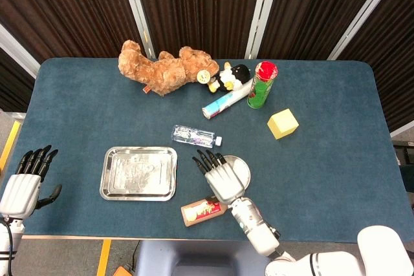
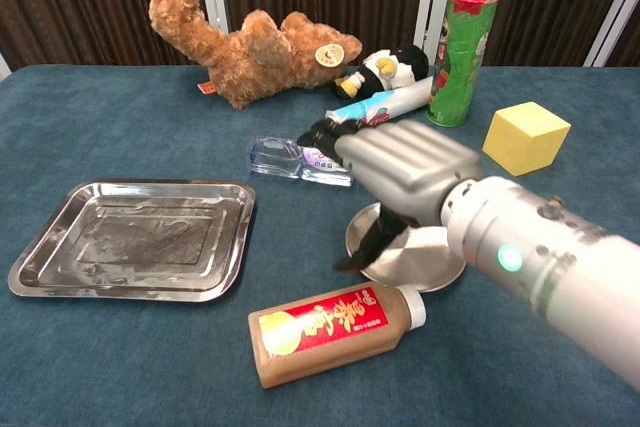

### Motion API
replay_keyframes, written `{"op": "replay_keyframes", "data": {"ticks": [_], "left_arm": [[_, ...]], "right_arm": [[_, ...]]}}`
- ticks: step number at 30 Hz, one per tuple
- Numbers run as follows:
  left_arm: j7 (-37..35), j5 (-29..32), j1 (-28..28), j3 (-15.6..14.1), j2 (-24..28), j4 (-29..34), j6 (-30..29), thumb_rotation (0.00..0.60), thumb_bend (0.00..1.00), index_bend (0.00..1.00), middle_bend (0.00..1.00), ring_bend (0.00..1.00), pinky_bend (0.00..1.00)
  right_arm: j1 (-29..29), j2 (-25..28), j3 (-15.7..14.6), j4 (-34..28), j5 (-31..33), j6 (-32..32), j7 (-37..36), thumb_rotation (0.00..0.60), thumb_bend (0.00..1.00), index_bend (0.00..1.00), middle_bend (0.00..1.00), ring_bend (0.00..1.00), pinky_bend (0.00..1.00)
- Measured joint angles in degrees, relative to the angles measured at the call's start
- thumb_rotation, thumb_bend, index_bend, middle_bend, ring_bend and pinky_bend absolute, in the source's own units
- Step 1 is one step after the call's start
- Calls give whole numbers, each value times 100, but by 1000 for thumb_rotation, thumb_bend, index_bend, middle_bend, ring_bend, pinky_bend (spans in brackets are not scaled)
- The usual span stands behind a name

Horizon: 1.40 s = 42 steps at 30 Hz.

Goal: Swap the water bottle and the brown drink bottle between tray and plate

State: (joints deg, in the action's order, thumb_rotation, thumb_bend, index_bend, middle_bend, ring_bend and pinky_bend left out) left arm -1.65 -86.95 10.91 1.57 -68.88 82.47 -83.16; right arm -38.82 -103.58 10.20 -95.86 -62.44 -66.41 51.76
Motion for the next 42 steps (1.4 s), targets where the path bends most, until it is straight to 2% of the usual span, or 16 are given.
{"op": "replay_keyframes", "data": {"ticks": [4,10,14,20,22,24,26,28,31,33,42], "left_arm": [[26,10,33,13,-34,-38,75,600,372,0,0,0,48],[66,201,92,91,-90,-134,274,600,373,0,0,0,48],[76,286,118,127,-113,-190,366,600,373,0,0,0,48],[65,423,160,176,-133,-260,521,600,374,0,0,0,48],[53,443,166,190,-137,-276,538,600,374,0,0,0,48],[50,456,168,195,-138,-283,550,600,373,0,0,0,48],[43,481,175,206,-142,-300,576,600,373,0,0,0,48],[39,492,179,211,-143,-308,591,600,372,0,0,0,48],[37,491,182,212,-142,-309,599,600,372,0,0,0,48],[46,489,181,209,-140,-299,603,600,372,0,0,0,48],[94,465,170,204,-135,-260,572,600,372,0,0,0,48]], "right_arm": [[-334,-319,630,709,482,92,18,600,181,0,91,16,233],[-1137,-1027,1305,2134,1138,365,175,600,181,0,91,16,209],[-1669,-1483,1600,3074,1422,570,221,600,189,0,92,16,208],[-2320,-2102,1872,4533,1712,864,231,600,221,13,112,16,208],[-2511,-2291,1932,5009,1758,987,177,600,238,69,159,20,208],[-2660,-2432,1979,5374,1798,1106,109,600,275,173,230,50,224],[-2819,-2542,2013,5713,1868,1249,10,600,306,256,280,94,259],[-2942,-2598,2026,5950,1960,1337,-93,600,324,350,345,172,349],[-3030,-2627,2012,6145,2003,1374,-281,600,343,561,528,454,658],[-3056,-2633,1992,6210,2001,1379,-407,600,350,657,605,571,786],[-3075,-2639,1860,6378,1797,1264,-839,600,365,863,785,767,908]]}}
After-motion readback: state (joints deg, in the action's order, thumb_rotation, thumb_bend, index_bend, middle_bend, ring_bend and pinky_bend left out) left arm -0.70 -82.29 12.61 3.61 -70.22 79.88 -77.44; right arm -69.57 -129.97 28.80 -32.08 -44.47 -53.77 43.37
